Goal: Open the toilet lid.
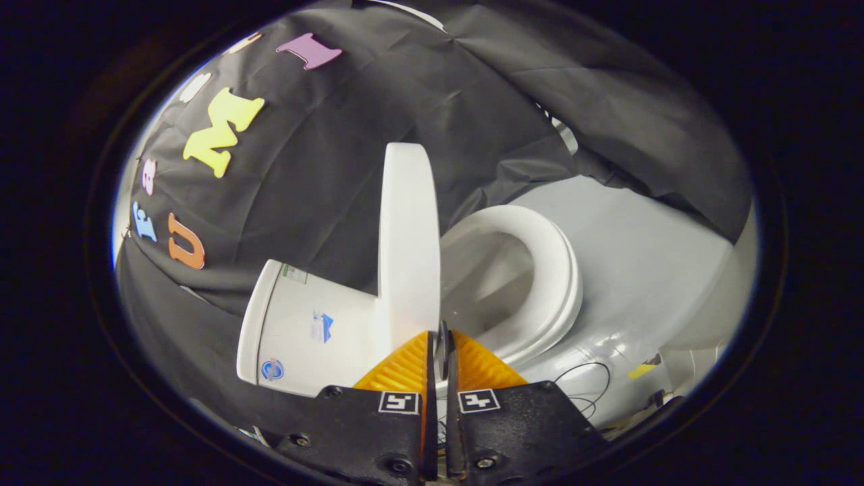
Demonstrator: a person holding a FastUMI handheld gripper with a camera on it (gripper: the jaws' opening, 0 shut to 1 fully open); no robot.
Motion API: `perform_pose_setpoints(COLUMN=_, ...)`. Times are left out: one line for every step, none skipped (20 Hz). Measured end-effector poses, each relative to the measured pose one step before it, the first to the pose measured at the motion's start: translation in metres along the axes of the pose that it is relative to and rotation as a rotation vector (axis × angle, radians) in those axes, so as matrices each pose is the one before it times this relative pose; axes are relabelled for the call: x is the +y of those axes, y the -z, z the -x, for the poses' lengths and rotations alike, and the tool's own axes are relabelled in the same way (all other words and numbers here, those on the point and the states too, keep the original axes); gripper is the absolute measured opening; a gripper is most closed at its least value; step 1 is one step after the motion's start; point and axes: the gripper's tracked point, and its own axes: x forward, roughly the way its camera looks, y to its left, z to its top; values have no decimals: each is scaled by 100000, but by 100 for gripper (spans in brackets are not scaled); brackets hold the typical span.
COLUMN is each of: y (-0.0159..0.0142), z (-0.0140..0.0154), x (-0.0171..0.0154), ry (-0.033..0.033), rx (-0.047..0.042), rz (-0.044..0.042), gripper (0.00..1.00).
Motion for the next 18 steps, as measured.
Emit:
perform_pose_setpoints(y=80, z=174, x=447, ry=22, rx=-421, rz=1091, gripper=8)
perform_pose_setpoints(y=15, z=116, x=439, ry=212, rx=-486, rz=1451, gripper=8)
perform_pose_setpoints(y=84, z=92, x=471, ry=323, rx=-558, rz=1543, gripper=8)
perform_pose_setpoints(y=6, z=30, x=364, ry=605, rx=-334, rz=1534, gripper=8)
perform_pose_setpoints(y=52, z=160, x=486, ry=578, rx=-452, rz=1210, gripper=8)
perform_pose_setpoints(y=25, z=79, x=303, ry=672, rx=-389, rz=1593, gripper=8)
perform_pose_setpoints(y=53, z=149, x=369, ry=545, rx=-522, rz=1329, gripper=8)
perform_pose_setpoints(y=-11, z=113, x=385, ry=274, rx=-577, rz=1413, gripper=8)
perform_pose_setpoints(y=58, z=79, x=395, ry=343, rx=-395, rz=1148, gripper=8)
perform_pose_setpoints(y=-35, z=49, x=352, ry=224, rx=-272, rz=1010, gripper=8)
perform_pose_setpoints(y=54, z=112, x=412, ry=52, rx=-210, rz=215, gripper=8)
perform_pose_setpoints(y=1, z=66, x=373, ry=-220, rx=-282, rz=835, gripper=8)
perform_pose_setpoints(y=19, z=34, x=351, ry=104, rx=-334, rz=413, gripper=8)
perform_pose_setpoints(y=77, z=76, x=326, ry=132, rx=-386, rz=1032, gripper=8)
perform_pose_setpoints(y=-20, z=199, x=475, ry=56, rx=-511, rz=709, gripper=8)
perform_pose_setpoints(y=74, z=27, x=586, ry=-314, rx=-429, rz=1525, gripper=8)
perform_pose_setpoints(y=20, z=125, x=603, ry=-56, rx=-517, rz=1058, gripper=8)
perform_pose_setpoints(y=-5, z=152, x=518, ry=9, rx=-402, rz=1701, gripper=8)
